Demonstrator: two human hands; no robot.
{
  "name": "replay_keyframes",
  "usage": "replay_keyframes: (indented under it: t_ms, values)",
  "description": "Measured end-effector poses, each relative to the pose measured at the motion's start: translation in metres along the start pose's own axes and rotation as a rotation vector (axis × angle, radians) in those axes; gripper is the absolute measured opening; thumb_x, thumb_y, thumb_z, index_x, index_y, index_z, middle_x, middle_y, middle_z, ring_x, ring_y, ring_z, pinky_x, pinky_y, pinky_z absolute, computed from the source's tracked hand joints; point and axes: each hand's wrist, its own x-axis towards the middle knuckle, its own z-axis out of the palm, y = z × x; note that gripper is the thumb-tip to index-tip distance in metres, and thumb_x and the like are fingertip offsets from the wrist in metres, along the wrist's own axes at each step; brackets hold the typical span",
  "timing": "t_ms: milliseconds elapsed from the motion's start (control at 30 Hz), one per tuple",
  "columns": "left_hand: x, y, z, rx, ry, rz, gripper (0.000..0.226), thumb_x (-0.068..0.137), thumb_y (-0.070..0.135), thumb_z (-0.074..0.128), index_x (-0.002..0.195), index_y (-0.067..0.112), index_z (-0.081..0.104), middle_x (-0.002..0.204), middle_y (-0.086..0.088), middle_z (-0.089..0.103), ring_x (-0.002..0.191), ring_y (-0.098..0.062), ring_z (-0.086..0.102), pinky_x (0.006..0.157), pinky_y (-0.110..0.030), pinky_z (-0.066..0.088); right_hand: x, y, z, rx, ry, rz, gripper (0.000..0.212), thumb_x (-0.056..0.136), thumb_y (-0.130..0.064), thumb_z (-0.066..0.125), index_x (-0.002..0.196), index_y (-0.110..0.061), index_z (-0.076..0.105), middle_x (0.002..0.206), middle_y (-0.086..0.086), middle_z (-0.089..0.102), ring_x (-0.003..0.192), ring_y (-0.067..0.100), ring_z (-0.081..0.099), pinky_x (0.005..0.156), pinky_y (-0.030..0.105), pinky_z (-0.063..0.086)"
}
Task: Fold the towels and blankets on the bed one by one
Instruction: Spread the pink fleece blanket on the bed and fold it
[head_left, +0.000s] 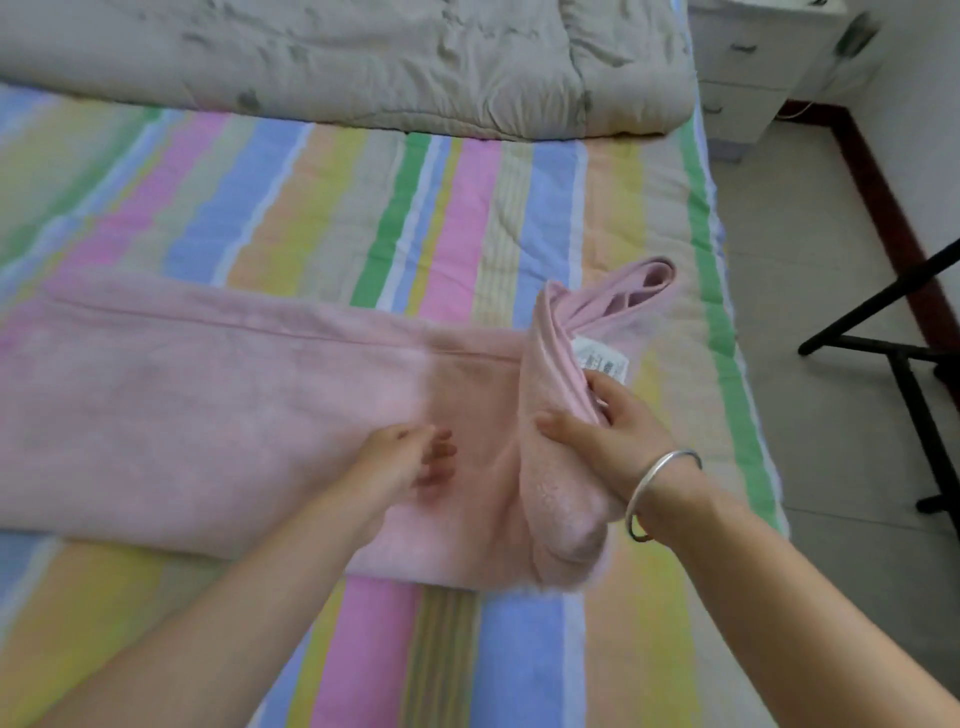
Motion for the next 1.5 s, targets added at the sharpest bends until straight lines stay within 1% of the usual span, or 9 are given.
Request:
replay_keyframes:
  t_ms: [200, 333, 433, 567, 767, 933, 1033, 1233, 1500]
  values:
    - [0.013, 0.008, -0.126, -0.131, 0.073, -0.109, 0.031, 0.104, 0.015, 0.037, 0.11, 0.003, 0.064, 0.073, -0.005, 0.071, 0.054, -0.014, 0.066, 0.041, -0.023, 0.051, 0.003, -0.045, 0.153, -0.021, -0.122, -0.066, 0.039, 0.082, -0.018, 0.071, 0.118, -0.023, 0.06, 0.094, -0.009, 0.064, 0.088, 0.011, 0.06, 0.083, 0.024, 0.048]
    - [0.027, 0.005, -0.182, -0.072, 0.017, -0.192, 0.034, 0.094, 0.034, 0.053, 0.089, 0.01, 0.076, 0.095, -0.013, 0.075, 0.076, -0.023, 0.07, 0.075, -0.036, 0.055, 0.014, -0.037, 0.233, 0.079, -0.216, 0.128, 0.043, 0.086, -0.006, 0.061, 0.126, -0.019, 0.054, 0.083, -0.004, 0.061, 0.072, 0.022, 0.061, 0.08, 0.043, 0.057]
    - [0.042, 0.001, -0.19, -0.054, -0.043, -0.235, 0.041, 0.094, 0.047, 0.051, 0.102, 0.012, 0.072, 0.094, -0.013, 0.074, 0.08, -0.022, 0.069, 0.075, -0.033, 0.052, 0.015, -0.03, 0.253, 0.232, -0.157, 0.221, 0.041, 0.088, 0.005, 0.052, 0.125, -0.012, 0.054, 0.087, 0.005, 0.059, 0.068, 0.023, 0.059, 0.061, 0.035, 0.052]
    - [0.056, 0.006, -0.171, 0.052, 0.037, -0.074, 0.042, 0.089, 0.049, 0.061, 0.113, 0.014, 0.066, 0.087, -0.012, 0.068, 0.066, -0.003, 0.066, 0.053, -0.016, 0.046, 0.008, -0.03, 0.241, 0.28, -0.058, 0.283, 0.04, 0.09, 0.012, 0.037, 0.115, -0.014, 0.055, 0.099, 0.015, 0.067, 0.07, 0.017, 0.068, 0.056, 0.034, 0.056]
    - [0.054, 0.011, -0.157, 0.351, 0.008, 0.224, 0.045, 0.075, 0.039, 0.078, 0.111, 0.022, 0.058, 0.098, 0.002, 0.068, 0.094, -0.016, 0.064, 0.088, -0.042, 0.053, -0.001, -0.032, 0.232, 0.279, -0.052, 0.313, 0.047, 0.084, 0.018, 0.026, 0.103, -0.006, 0.061, 0.092, 0.013, 0.07, 0.077, 0.019, 0.069, 0.062, 0.037, 0.057]
    - [0.038, 0.008, -0.158, 0.267, 0.011, 0.27, 0.022, 0.084, 0.027, 0.073, 0.1, 0.028, 0.058, 0.094, 0.007, 0.067, 0.086, -0.009, 0.063, 0.073, -0.027, 0.052, -0.002, -0.038, 0.219, -0.297, 0.32, -0.116, 0.036, 0.08, 0.0, 0.05, 0.095, -0.03, 0.063, 0.092, -0.017, 0.061, 0.089, 0.004, 0.057, 0.077, 0.023, 0.045]
    - [0.035, 0.005, -0.165, 0.326, 0.086, 0.291, 0.015, 0.086, 0.027, 0.071, 0.089, 0.029, 0.056, 0.09, 0.006, 0.067, 0.084, -0.014, 0.064, 0.076, -0.035, 0.053, 0.006, -0.04, 0.226, -0.545, 0.278, -0.339, 0.037, 0.083, -0.015, 0.052, 0.118, -0.024, 0.062, 0.122, -0.006, 0.057, 0.12, 0.019, 0.042, 0.099, 0.026, 0.035]
    - [0.047, -0.005, -0.193, 0.383, 0.257, 0.367, 0.026, 0.09, 0.015, 0.056, 0.113, 0.024, 0.063, 0.104, 0.006, 0.068, 0.095, -0.015, 0.063, 0.084, -0.03, 0.049, 0.017, -0.015, 0.272, -1.001, -0.009, -0.2, 0.086, 0.072, -0.066, -0.011, 0.152, -0.038, 0.0, 0.161, -0.002, -0.012, 0.146, 0.024, -0.021, 0.115, 0.052, -0.016]
    - [0.081, 0.001, -0.334, 0.397, 0.579, 0.404, 0.044, 0.085, 0.005, 0.042, 0.121, 0.023, 0.062, 0.108, -0.006, 0.064, 0.087, -0.023, 0.059, 0.085, -0.041, 0.052, 0.033, 0.008, 0.289, -1.186, 0.001, -0.132, 0.091, 0.067, -0.072, -0.021, 0.15, -0.034, -0.016, 0.158, 0.002, -0.025, 0.144, 0.028, -0.026, 0.112, 0.058, -0.018]
